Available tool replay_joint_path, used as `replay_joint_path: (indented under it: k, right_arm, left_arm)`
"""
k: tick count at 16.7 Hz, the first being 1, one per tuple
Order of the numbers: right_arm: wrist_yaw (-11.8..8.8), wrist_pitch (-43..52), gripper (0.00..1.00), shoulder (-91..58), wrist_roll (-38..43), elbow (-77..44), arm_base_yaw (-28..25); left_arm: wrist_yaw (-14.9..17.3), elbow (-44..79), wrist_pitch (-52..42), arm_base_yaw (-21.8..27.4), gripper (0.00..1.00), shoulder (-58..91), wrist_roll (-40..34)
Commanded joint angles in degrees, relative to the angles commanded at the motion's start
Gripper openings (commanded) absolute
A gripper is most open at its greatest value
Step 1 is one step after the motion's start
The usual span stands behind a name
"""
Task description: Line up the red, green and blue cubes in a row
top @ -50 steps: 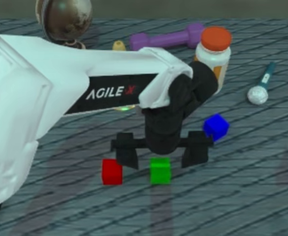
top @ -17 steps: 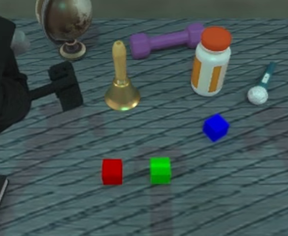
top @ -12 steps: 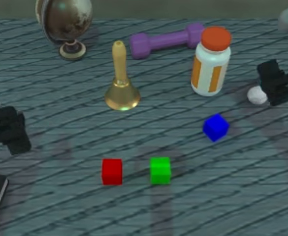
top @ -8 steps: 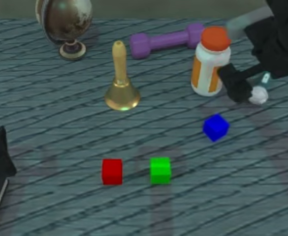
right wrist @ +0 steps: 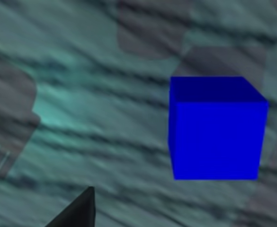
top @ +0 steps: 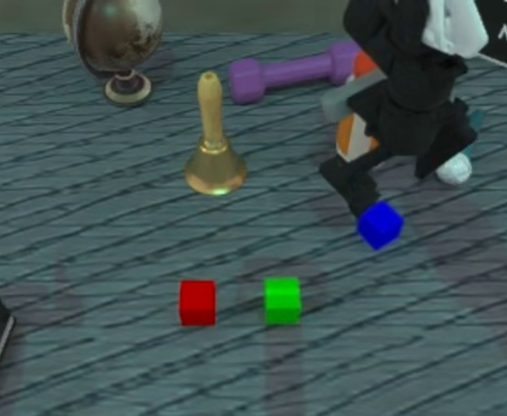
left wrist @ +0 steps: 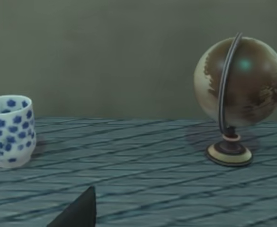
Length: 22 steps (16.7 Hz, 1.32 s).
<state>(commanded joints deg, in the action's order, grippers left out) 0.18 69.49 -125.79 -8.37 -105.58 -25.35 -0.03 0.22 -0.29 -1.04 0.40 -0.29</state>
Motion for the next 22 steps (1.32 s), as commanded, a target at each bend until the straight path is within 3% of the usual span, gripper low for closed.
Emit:
replay_joint_path:
  k: [7,14,19,22]
  right_arm:
    - [0.0,-0.9,1.0,-0.6,-0.1,0.7,0.1]
    - [0.0,-14.5,1.0,-4.7,0.1,9.9,-0.1]
    - [0.0,-15.3,1.0,-5.1,0.1,10.5,-0.2]
    - [0.0,-15.3,0.77,-5.1,0.1,10.5,-0.2]
  left_arm:
    - [0.0,-0.2,0.3,-0.1,1.0,-0.4,0.3]
    - [0.0,-0.2,0.3,-0.1,1.0,-0.4,0.3]
    - [0.0,-0.2,0.3,-0.1,1.0,-0.4,0.3]
    - [0.0,-0.2,0.3,-0.1,1.0,-0.4,0.3]
